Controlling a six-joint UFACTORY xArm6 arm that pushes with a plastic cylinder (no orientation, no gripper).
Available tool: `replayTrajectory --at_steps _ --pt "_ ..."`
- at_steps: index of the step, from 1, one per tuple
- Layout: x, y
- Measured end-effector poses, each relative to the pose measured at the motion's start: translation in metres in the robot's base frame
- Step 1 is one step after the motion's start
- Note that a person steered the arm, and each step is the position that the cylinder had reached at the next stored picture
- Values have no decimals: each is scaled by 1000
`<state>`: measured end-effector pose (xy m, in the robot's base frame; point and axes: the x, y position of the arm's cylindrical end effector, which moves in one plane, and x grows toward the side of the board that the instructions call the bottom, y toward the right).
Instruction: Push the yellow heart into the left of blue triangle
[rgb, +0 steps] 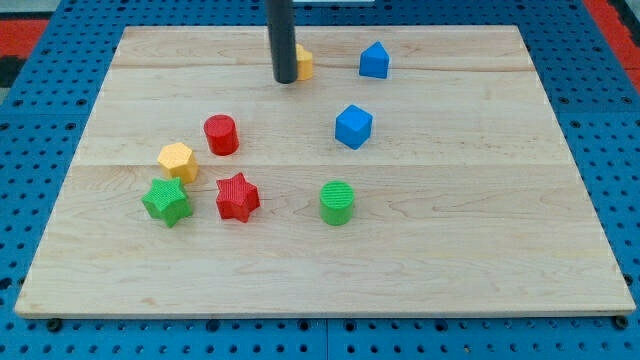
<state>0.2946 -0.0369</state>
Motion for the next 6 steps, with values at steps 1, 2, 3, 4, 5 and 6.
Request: replayTrajectory --at_steps 1,2,3,4,5,6 --pt "-5 -18" --pt "-8 -54" --pt "-21 -10" --pt "-33 -23" --pt "-42 -3" --pt "-28 49"
